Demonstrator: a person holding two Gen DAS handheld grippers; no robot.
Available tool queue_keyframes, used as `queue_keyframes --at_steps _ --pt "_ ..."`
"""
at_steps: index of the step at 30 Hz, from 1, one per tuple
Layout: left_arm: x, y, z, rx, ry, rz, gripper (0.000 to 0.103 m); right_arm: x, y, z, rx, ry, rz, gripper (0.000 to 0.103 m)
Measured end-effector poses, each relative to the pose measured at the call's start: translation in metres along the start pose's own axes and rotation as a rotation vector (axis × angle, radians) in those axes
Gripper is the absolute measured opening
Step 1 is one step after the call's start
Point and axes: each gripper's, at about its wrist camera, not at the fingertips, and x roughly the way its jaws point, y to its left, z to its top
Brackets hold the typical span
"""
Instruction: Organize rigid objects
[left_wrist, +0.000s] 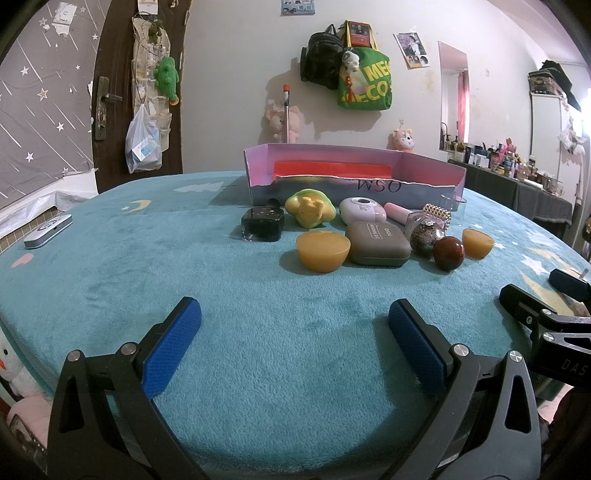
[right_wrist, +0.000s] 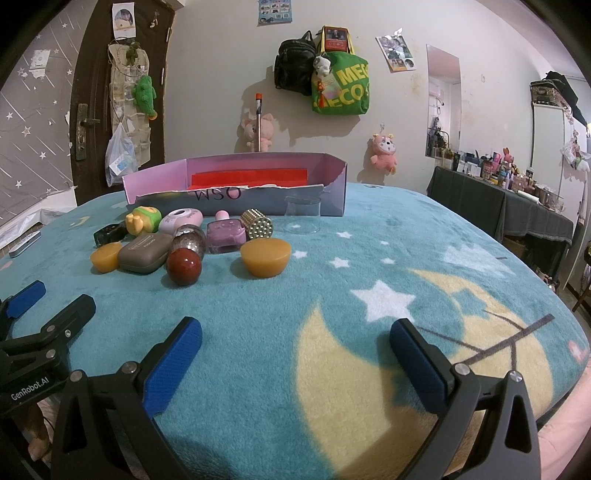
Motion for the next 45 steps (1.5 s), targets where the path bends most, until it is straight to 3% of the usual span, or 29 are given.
queue_keyframes --at_steps 26,45 --pt "0.000 0.000 0.001 0.000 0.015 -0.005 0.103 0.000 0.000 0.000 0.001 0.003 0.001 0.103" --pt "0.008 0.001 0.037 0.015 0.095 -0.032 0.103 0.010 -0.004 0.029 0.005 0.089 0.077 0.103"
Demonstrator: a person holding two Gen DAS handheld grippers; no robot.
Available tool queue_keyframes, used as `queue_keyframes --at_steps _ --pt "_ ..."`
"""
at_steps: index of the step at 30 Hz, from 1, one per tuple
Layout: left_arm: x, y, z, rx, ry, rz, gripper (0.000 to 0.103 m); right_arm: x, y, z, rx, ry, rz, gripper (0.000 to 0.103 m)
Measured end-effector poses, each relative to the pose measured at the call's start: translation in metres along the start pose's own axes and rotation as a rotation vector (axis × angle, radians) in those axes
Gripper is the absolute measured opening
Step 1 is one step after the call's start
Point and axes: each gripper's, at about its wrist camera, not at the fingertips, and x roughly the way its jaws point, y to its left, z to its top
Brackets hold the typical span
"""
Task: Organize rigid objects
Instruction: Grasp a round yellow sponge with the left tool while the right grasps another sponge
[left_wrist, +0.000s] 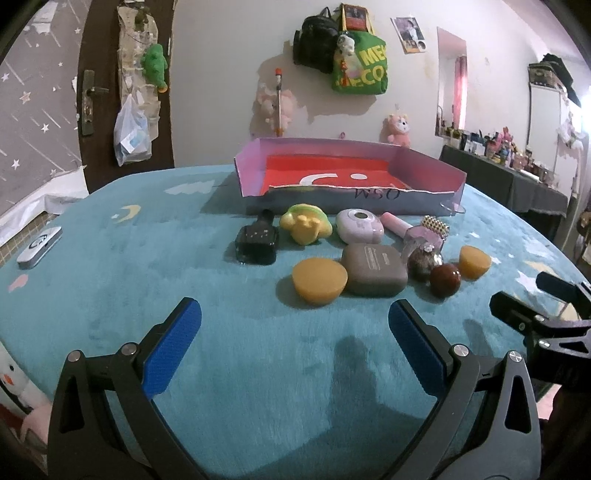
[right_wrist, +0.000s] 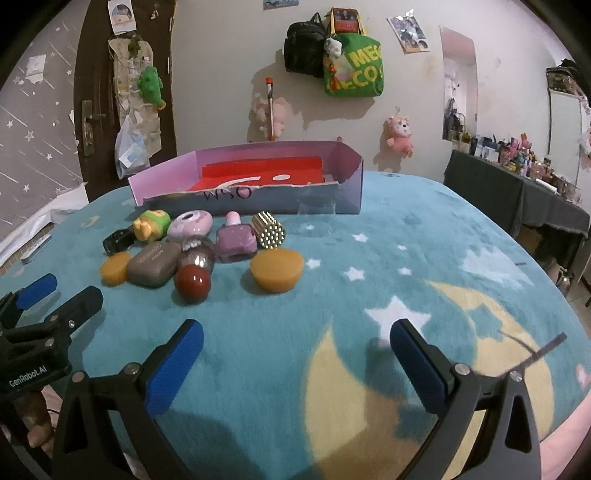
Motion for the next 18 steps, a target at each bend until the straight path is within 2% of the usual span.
queue_keyframes --at_steps 4,10,14,16,18 --pt "0.010 0.003 0.012 0.017 0.058 -0.004 0.103 0.003 -0.002 0.013 -0.014 0.008 0.017 0.103" --pt "0.023 0.005 0.023 0.069 0.123 -0.024 0.103 0.018 -0.003 0.033 -0.065 0.077 0.022 0.103" --pt "0.030 0.004 0.027 0.091 0.154 -0.045 0.100 0.031 -0.002 0.043 -0.106 0.127 0.015 0.093" --pt "0.033 0.005 0.029 0.101 0.164 -0.051 0.097 0.037 -0.004 0.046 -0.100 0.151 0.023 0.092" --pt "0.036 0.004 0.030 0.113 0.175 -0.056 0.089 0.043 -0.006 0.048 -0.090 0.173 0.035 0.089"
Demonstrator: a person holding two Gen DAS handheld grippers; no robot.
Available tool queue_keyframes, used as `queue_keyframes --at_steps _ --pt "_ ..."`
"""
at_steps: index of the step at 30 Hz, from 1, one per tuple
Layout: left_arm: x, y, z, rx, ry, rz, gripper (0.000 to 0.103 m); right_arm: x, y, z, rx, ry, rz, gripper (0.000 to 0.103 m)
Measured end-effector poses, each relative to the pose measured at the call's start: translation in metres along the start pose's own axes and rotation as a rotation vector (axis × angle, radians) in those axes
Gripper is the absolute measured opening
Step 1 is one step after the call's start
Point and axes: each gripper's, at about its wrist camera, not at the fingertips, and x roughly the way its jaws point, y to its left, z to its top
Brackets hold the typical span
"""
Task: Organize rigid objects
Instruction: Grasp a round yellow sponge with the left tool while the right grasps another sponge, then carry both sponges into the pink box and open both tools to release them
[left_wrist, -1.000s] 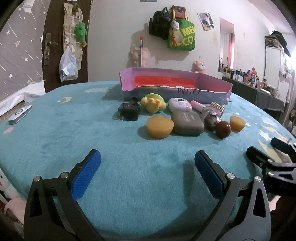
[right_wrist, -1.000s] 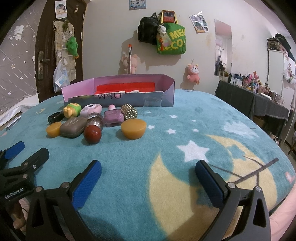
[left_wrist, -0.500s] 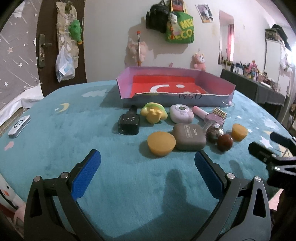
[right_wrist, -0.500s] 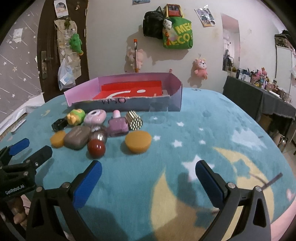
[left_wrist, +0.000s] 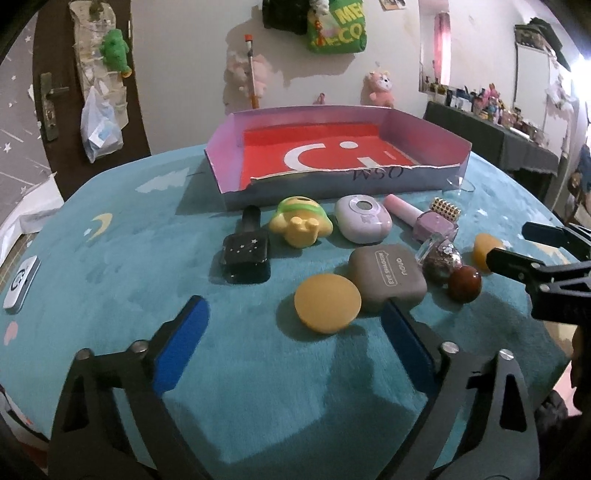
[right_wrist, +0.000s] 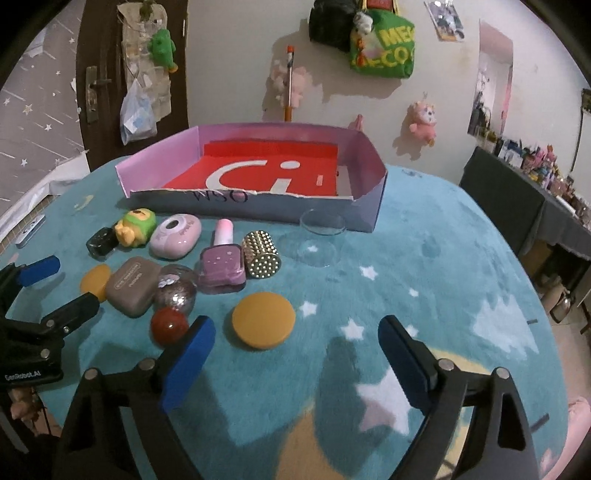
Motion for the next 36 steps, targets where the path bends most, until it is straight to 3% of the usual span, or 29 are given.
queue_keyframes --at_steps 7,9,13,15,17,36 --pt "0.008 0.004 0.007 0.007 0.031 -0.044 0.074 0.016 -0.001 0.004 0.001 0.061 0.035 0.075" --pt "0.009 0.005 0.007 0.013 0.040 -0.054 0.067 0.020 0.000 0.004 0.004 0.072 0.054 0.067" --pt "0.011 0.006 0.007 0.014 0.047 -0.082 0.060 0.020 0.002 0.004 -0.004 0.068 0.061 0.062" --pt "0.013 0.005 0.007 0.018 0.056 -0.104 0.042 0.019 0.003 0.003 -0.014 0.062 0.069 0.053" --pt "0.014 0.001 0.006 0.029 0.063 -0.117 0.036 0.018 0.005 0.003 -0.022 0.058 0.080 0.043" --pt "0.002 0.002 0.024 0.033 0.008 -0.110 0.036 0.007 -0.001 0.017 -0.002 0.017 0.110 0.040"
